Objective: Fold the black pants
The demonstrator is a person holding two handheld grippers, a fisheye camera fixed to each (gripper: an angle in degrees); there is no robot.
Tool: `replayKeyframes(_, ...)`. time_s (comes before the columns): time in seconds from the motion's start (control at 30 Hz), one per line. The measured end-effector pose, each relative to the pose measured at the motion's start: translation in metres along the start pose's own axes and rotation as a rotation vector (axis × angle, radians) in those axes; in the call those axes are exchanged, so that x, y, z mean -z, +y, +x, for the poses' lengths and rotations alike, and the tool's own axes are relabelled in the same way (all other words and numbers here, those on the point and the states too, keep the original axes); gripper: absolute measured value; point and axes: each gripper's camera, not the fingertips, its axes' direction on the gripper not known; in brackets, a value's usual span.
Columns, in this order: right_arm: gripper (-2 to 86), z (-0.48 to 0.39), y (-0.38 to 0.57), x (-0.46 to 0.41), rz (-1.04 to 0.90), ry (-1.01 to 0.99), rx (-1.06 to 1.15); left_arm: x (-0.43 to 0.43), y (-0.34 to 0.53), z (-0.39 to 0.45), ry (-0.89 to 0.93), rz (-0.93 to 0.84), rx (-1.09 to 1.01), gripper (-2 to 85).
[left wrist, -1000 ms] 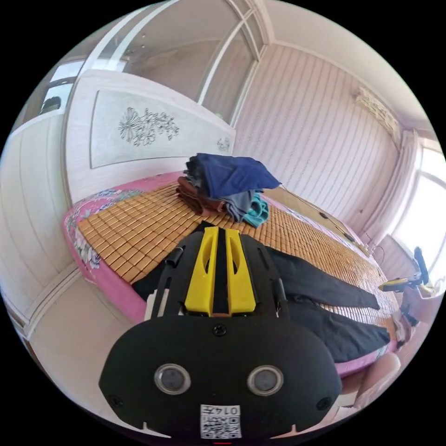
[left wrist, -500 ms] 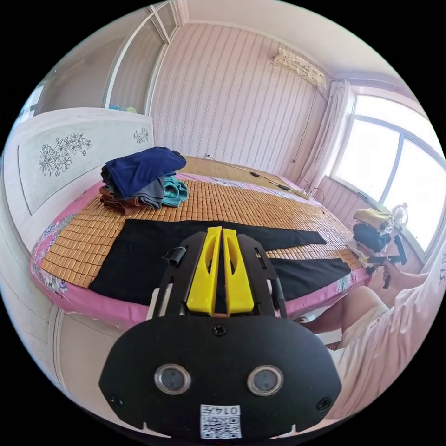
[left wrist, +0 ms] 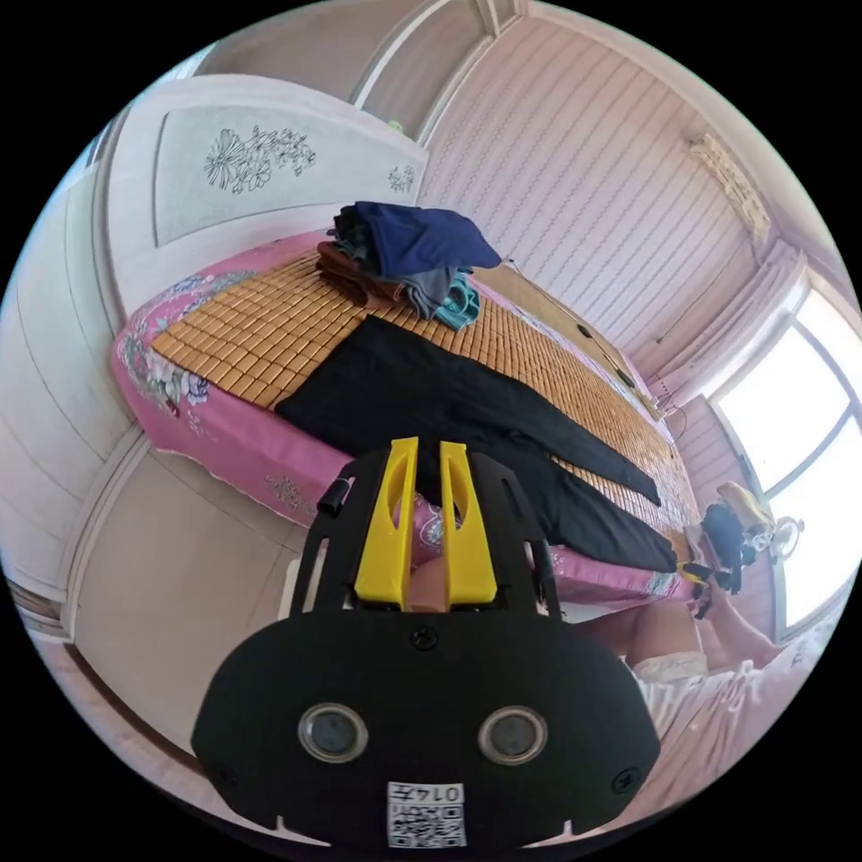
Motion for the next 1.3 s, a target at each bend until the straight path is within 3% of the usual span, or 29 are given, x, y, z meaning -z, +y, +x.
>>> replayKeyframes(0.17, 1.1, 0.022, -0.004, -0.039, -0.026, -0.03, 0.048, -0.045, -0.041, -0.068, -0.033, -0.068, 0.146, 6.4)
replayKeyframes(0.23, 0.5, 0.032, -0.002, -0.043, -0.008, -0.092, 0.046, -0.069, -0.063, -0.091, -0.112, -0.109, 0.178, 7.4)
replayKeyframes(0.37, 0.3, 0.054, 0.002, -0.045, 0.052, -0.204, 0.046, -0.105, -0.088, -0.138, -0.1, -0.149, 0.286, 8.6)
replayKeyframes(0.5, 0.3, 0.062, 0.004, -0.04, 0.101, -0.192, 0.059, -0.146, -0.105, -0.198, -0.006, -0.152, 0.454, 10.9)
replayKeyframes(0.67, 0.2, 0.058, 0.001, -0.042, 0.138, -0.112, 0.115, -0.191, -0.125, -0.239, -0.051, -0.212, 0.52, 9.8)
replayKeyframes(0.87, 0.2, 0.052, -0.013, -0.05, 0.147, -0.043, 0.132, -0.192, -0.151, -0.263, -0.063, -0.271, 0.382, -0.1)
replayKeyframes(1.3, 0.4, -0.006, -0.125, -0.044, 0.142, 0.126, 0.284, -0.126, -0.222, -0.248, 0.007, -0.11, 0.062, -0.8)
